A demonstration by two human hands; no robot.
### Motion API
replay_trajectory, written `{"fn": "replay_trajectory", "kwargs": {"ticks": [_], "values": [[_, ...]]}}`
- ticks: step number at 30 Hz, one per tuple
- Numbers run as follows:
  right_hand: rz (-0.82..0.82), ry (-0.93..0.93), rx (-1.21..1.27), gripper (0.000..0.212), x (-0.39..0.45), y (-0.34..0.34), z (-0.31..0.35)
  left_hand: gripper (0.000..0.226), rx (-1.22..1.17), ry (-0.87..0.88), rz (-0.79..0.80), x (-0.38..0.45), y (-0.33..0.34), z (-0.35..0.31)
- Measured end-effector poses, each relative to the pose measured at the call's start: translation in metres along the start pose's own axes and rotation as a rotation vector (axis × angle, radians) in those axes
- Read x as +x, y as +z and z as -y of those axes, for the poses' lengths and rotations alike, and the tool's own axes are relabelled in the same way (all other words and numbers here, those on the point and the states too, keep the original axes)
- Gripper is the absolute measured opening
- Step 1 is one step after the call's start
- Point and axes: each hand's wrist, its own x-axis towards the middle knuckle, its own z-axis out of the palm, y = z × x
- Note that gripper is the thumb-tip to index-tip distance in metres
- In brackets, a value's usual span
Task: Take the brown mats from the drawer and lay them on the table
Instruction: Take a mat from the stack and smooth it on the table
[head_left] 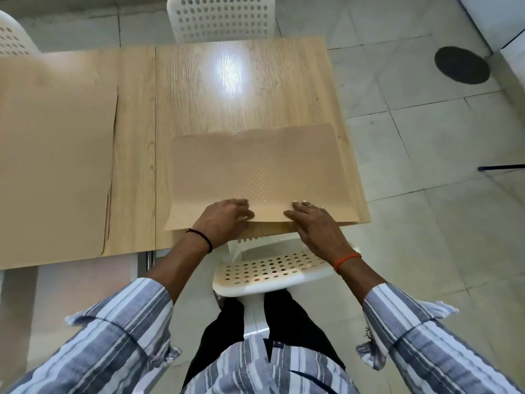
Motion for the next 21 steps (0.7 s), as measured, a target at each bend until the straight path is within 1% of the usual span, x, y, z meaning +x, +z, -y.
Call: {"fn": "replay_trajectory", "kwargs": {"ticks": [4,8,11,15,17,21], "values": [[0.042,0.006,-0.032,0.042,-0.004,-0.004,-0.02,0.035,0.088,0.029,0.027,0.011,0.016,-0.011],[0.007,-0.02,-0.004,0.05,-0.011,-0.003,-0.041,0.043,0.157,-0.025,0.022,0.018,0.034,-0.021],[-0.018,-0.024,0.014,0.049,-0.012,-0.001,-0.047,0.05,0.204,-0.04,0.036,0.02,0.044,-0.021],[-0.088,-0.001,0.065,0.043,-0.014,-0.001,-0.05,0.041,0.176,-0.055,-0.042,0.02,0.052,-0.021],[-0.118,0.015,0.066,0.042,-0.017,0.001,-0.052,0.041,0.17,-0.065,-0.041,0.02,0.055,-0.022],[-0.092,0.036,0.062,0.045,-0.02,0.006,-0.054,0.046,0.197,-0.061,-0.027,0.02,0.059,-0.022]]}}
